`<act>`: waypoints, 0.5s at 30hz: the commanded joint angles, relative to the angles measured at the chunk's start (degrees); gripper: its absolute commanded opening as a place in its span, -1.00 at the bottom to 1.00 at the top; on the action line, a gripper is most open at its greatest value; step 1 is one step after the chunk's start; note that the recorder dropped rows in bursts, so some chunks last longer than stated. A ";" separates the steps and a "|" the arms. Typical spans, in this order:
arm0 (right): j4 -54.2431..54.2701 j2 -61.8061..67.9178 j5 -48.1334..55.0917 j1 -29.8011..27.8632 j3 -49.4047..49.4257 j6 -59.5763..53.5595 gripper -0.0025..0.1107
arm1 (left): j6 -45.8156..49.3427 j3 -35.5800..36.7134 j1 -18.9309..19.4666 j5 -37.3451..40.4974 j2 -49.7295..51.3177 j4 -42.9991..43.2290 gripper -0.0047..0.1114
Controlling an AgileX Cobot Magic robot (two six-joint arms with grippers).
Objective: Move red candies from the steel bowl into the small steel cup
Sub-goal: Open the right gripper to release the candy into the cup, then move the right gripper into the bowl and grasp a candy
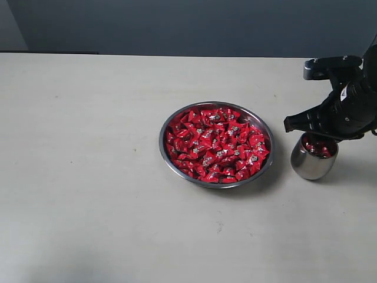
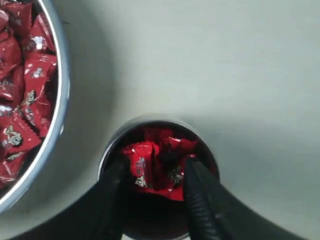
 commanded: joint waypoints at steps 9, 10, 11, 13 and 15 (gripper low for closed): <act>27.12 -3.59 -0.08 -0.03 -5.81 -19.99 -0.34 | -0.11 0.11 -0.28 -0.55 -0.27 0.11 -0.91; 32.79 -2.91 -0.08 0.33 -6.04 -25.58 -0.34 | -0.11 0.11 -0.28 -0.55 -0.27 0.11 -0.91; 36.78 -2.32 -0.08 0.88 -6.31 -29.71 -0.34 | -0.11 0.11 -0.28 -0.55 -0.27 0.11 -0.91; 44.49 -0.47 -0.43 2.84 -7.23 -37.89 -0.34 | -0.11 0.11 -0.28 -0.55 -0.27 0.11 -0.91; 47.59 1.69 -0.80 5.03 -8.38 -41.83 -0.34 | -0.11 0.11 -0.28 -0.55 -0.27 0.11 -0.91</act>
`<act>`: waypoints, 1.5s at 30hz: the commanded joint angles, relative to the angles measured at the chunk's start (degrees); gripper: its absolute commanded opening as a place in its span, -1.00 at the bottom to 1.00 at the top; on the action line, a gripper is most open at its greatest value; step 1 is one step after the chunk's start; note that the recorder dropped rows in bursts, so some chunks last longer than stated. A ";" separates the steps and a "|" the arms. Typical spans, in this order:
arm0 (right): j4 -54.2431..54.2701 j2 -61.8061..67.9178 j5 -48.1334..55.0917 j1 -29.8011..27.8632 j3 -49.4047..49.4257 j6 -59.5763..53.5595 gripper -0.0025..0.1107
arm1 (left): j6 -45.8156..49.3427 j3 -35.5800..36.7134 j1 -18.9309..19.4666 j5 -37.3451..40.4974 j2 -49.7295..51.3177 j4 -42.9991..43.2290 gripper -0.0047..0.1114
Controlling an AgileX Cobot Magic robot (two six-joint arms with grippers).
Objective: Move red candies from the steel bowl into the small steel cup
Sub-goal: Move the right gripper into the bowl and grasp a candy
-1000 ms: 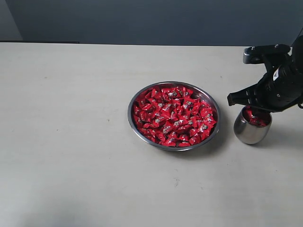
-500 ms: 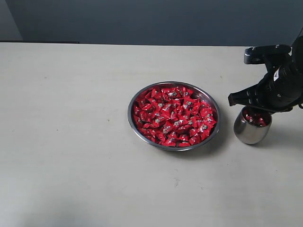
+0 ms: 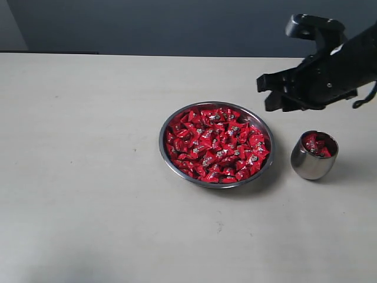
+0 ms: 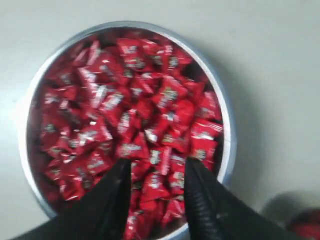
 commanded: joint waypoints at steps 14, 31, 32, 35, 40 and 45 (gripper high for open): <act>7.46 24.11 0.63 13.69 -19.44 -13.31 -0.34 | -0.11 0.11 -0.28 -0.55 -0.27 0.11 -0.91; 6.59 30.69 0.97 17.14 -23.60 -13.40 -0.34 | -0.11 0.11 -0.28 -0.55 -0.27 0.11 -0.91; 6.59 30.69 0.67 17.26 -23.60 -13.40 -0.34 | -0.11 0.11 -0.28 -0.55 -0.27 0.11 -0.91; 6.59 30.69 0.43 17.70 -23.60 -13.40 -0.34 | -0.11 0.11 -0.28 -0.55 -0.27 0.11 -0.91; 5.71 30.69 0.32 17.63 -23.60 -13.40 -0.34 | -0.11 0.11 -0.28 -0.55 -0.27 0.11 -0.91; 5.45 30.69 0.08 17.63 -23.60 -13.40 -0.34 | -0.11 0.11 -0.28 -0.55 -0.27 0.11 -0.91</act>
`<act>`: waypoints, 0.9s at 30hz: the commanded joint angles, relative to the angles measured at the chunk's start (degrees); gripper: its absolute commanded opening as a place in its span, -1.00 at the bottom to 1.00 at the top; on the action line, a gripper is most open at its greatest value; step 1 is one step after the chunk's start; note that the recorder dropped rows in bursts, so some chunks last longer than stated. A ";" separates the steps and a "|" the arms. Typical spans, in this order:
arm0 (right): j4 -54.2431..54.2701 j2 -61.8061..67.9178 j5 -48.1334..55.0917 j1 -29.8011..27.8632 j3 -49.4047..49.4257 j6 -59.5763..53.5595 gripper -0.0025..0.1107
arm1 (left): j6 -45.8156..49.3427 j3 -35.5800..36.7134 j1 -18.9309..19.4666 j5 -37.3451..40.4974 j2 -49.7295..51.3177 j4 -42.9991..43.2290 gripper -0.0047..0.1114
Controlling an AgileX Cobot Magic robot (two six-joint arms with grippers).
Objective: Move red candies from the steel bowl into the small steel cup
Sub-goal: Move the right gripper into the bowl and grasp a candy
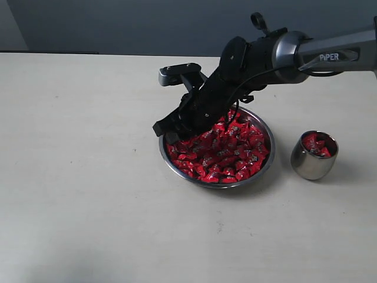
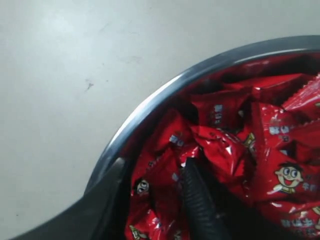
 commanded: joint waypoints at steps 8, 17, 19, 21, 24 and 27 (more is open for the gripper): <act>-0.65 -0.06 -0.65 0.03 -0.31 -0.41 -0.34 | -0.11 0.11 -0.28 -0.55 -0.27 0.11 -0.91; -0.65 1.36 -0.55 0.03 -0.31 -0.41 -0.34 | -0.11 0.11 -0.28 -0.55 -0.27 0.11 -0.91; -0.65 1.93 -0.43 0.03 -0.31 -0.41 -0.34 | -0.11 0.11 -0.28 -0.55 -0.27 0.11 -0.91; -0.65 2.04 -0.43 0.03 -0.31 -0.41 -0.34 | -0.11 0.11 -0.28 -0.55 -0.27 0.11 -0.91; -0.65 1.80 -0.90 0.03 -0.31 -0.41 -0.39 | -0.11 0.11 -0.28 -0.55 -0.27 0.11 -0.91; -1.68 1.80 -0.89 0.03 -0.31 -0.41 -0.70 | -0.11 0.11 -0.28 -0.55 -0.27 0.11 -0.91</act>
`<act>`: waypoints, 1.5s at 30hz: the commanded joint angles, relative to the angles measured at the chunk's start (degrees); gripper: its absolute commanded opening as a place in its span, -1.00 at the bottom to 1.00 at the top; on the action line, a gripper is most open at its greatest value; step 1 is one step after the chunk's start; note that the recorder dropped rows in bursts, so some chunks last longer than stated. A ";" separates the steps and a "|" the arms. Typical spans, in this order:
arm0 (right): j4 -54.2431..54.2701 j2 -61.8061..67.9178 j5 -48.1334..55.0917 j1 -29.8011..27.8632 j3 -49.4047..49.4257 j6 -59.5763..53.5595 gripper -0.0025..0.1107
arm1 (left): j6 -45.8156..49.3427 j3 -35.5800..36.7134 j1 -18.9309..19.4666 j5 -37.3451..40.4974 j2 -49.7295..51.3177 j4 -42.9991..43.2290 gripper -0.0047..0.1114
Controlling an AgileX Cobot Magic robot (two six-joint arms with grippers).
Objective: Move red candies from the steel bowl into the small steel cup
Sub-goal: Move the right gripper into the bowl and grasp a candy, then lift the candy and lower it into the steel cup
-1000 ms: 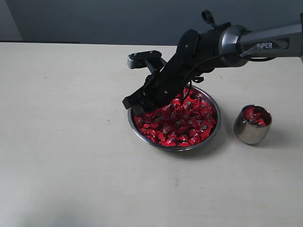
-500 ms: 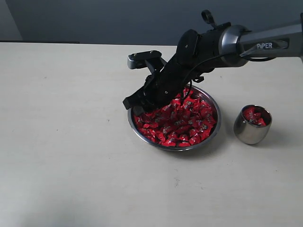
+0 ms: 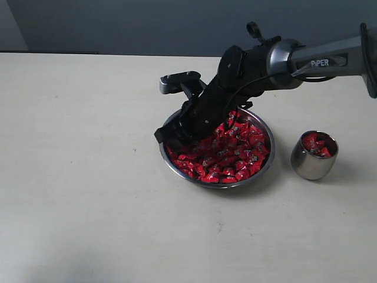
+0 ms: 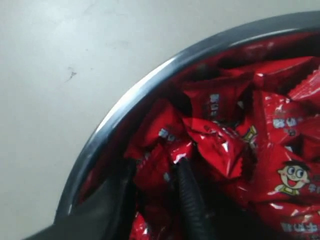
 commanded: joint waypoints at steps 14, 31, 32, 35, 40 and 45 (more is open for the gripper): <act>-9.70 -8.02 1.18 0.03 -0.22 4.86 -0.96 | -0.11 0.11 -0.28 -0.55 -0.27 0.11 -0.91; -28.07 -32.61 -2.99 -18.52 22.47 29.84 -0.96 | -0.11 0.11 -0.28 -0.55 -0.27 0.11 -0.91; -27.91 -36.17 -2.67 -20.83 25.59 29.84 -0.96 | -0.11 0.11 -0.28 -0.55 -0.27 0.11 -0.91; -28.17 -41.22 -2.94 -22.31 30.72 30.56 -0.96 | -0.11 0.11 -0.28 -0.55 -0.27 0.11 -0.91; -28.83 -39.20 -2.58 -22.31 32.50 31.39 -0.96 | -0.11 0.11 -0.28 -0.55 -0.27 0.11 -0.91; -39.56 -37.13 -2.82 -22.31 32.50 41.40 -0.96 | -0.11 0.11 -0.28 -0.55 -0.27 0.11 -0.91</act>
